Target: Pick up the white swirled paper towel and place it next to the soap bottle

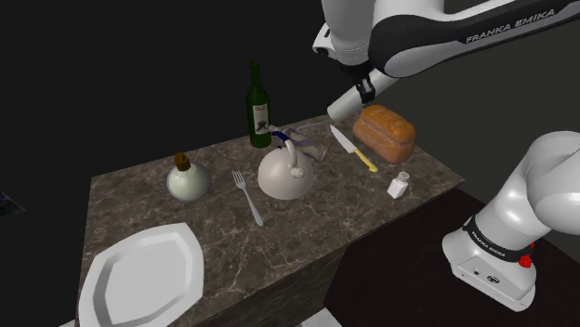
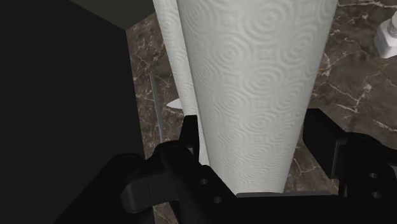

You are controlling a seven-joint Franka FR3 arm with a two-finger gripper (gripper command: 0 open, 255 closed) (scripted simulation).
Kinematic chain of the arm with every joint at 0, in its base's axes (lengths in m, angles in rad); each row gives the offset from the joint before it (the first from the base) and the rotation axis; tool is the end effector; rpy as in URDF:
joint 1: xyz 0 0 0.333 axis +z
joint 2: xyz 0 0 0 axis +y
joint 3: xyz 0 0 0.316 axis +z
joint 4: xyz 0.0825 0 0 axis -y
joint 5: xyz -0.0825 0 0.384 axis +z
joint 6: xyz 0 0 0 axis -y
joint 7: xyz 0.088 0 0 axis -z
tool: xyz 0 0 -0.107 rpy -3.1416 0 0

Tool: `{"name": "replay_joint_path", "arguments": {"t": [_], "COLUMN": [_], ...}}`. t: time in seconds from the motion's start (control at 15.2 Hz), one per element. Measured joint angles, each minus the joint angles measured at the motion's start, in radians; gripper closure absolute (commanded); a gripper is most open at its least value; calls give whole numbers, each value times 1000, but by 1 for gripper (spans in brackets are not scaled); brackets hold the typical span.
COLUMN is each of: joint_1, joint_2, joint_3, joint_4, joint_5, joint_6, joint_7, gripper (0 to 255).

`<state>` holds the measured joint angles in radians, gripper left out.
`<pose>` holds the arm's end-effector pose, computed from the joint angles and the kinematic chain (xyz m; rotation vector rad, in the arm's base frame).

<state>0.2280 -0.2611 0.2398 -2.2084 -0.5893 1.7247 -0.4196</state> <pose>0.4260 0.1642 0.4854 2.1661 1.2343 -0.2791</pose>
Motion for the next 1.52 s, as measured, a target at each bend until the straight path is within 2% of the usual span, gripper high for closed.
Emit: {"name": "replay_joint_path", "arguments": {"t": [0.26,0.79,1.25,1.52], "joint_1": [37,114,237,343], "joint_2": [82,305,562,736], "joint_3": [66,170,227,233], "joint_4": [103,362,681,928], "joint_5": [23,18,-33,-83], "joint_6": [-77,-228,-394,-509], "joint_7": [71,210,323,356], "gripper": [255,255,255,255]}}
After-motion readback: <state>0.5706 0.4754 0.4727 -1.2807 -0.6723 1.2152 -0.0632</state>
